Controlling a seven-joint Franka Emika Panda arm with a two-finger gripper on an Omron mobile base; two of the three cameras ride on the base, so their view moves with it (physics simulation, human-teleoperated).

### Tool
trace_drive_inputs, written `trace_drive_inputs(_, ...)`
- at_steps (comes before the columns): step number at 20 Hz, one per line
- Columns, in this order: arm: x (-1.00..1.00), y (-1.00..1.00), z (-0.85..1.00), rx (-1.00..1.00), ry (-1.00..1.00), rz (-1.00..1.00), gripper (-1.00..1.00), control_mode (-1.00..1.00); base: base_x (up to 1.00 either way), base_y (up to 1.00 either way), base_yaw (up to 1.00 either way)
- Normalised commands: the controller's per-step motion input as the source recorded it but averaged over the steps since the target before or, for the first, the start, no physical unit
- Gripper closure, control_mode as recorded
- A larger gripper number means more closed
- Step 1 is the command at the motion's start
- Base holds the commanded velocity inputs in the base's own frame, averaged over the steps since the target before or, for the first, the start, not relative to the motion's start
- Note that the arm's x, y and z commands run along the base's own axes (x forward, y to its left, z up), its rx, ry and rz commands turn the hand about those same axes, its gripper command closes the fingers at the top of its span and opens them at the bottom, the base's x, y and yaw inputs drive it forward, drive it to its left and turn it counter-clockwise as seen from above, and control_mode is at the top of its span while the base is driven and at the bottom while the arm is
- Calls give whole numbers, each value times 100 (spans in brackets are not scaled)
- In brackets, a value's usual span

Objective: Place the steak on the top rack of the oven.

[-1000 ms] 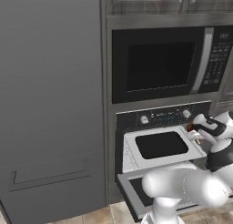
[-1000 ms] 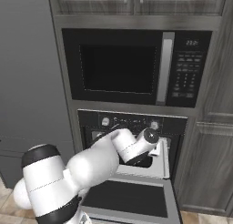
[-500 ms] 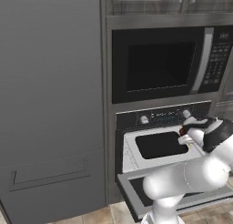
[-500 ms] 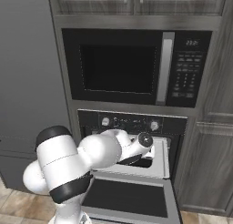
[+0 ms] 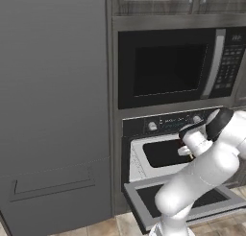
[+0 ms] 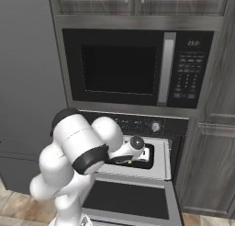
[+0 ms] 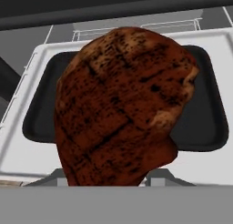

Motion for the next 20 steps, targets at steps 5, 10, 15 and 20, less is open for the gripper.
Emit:
trace_drive_inputs(5, 22, 0, -41, 0, 0, 0, 100, -100, 0, 0, 0)
trace_drive_inputs(10, 25, 0, -39, 0, 0, 0, 100, -100, 0, 0, 0)
trace_drive_inputs(15, 23, 0, -21, 0, 0, 0, 100, -100, 0, 0, 0)
trace_drive_inputs(20, 19, 0, 0, 0, 0, 0, 100, -100, 0, 0, 0)
